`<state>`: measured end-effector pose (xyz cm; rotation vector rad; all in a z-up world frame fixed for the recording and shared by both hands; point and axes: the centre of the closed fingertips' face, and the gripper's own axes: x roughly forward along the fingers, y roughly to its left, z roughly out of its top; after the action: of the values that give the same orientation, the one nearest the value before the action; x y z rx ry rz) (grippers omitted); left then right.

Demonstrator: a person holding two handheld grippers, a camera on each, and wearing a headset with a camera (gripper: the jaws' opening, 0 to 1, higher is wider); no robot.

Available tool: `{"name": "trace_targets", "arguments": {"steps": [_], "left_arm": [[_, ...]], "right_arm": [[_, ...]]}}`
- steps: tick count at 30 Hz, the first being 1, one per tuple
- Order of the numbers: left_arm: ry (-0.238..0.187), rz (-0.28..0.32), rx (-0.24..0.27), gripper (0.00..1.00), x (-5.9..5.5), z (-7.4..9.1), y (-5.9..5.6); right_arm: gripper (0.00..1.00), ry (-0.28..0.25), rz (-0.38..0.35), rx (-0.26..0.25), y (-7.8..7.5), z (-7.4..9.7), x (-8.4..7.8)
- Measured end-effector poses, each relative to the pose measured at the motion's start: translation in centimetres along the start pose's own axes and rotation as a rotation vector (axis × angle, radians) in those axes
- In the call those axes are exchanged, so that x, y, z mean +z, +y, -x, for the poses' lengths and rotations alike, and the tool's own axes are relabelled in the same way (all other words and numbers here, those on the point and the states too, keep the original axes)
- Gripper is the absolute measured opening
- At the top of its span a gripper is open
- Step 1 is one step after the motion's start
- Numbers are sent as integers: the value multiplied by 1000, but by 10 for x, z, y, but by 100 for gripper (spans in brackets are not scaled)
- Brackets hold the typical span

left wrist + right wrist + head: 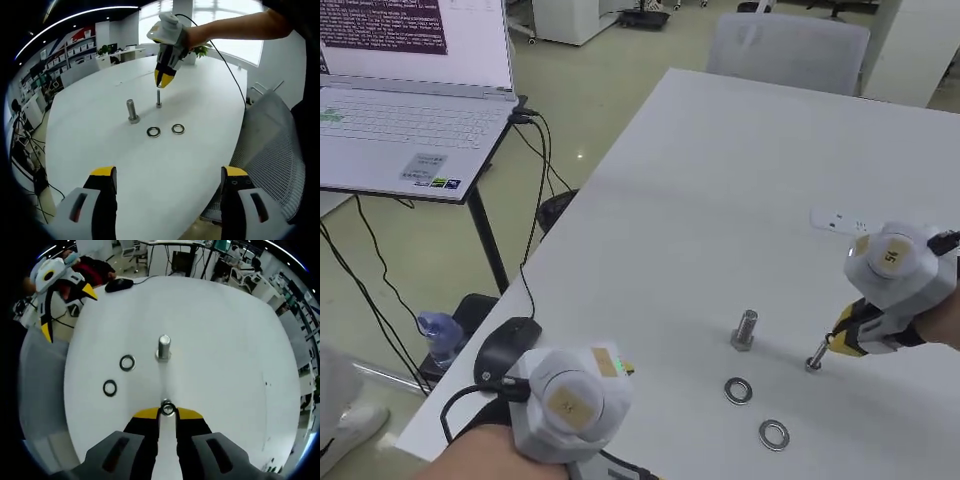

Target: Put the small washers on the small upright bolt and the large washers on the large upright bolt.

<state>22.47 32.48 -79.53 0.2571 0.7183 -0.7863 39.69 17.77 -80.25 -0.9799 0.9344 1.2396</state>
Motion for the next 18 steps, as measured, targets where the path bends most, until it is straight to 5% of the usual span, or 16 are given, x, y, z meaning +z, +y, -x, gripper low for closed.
{"name": "trace_targets", "arguments": {"steps": [18], "left_arm": [[4,6,-17,92,-3,-4,4]], "right_arm": [[13,41,11,17,-3,-17,-4]]}}
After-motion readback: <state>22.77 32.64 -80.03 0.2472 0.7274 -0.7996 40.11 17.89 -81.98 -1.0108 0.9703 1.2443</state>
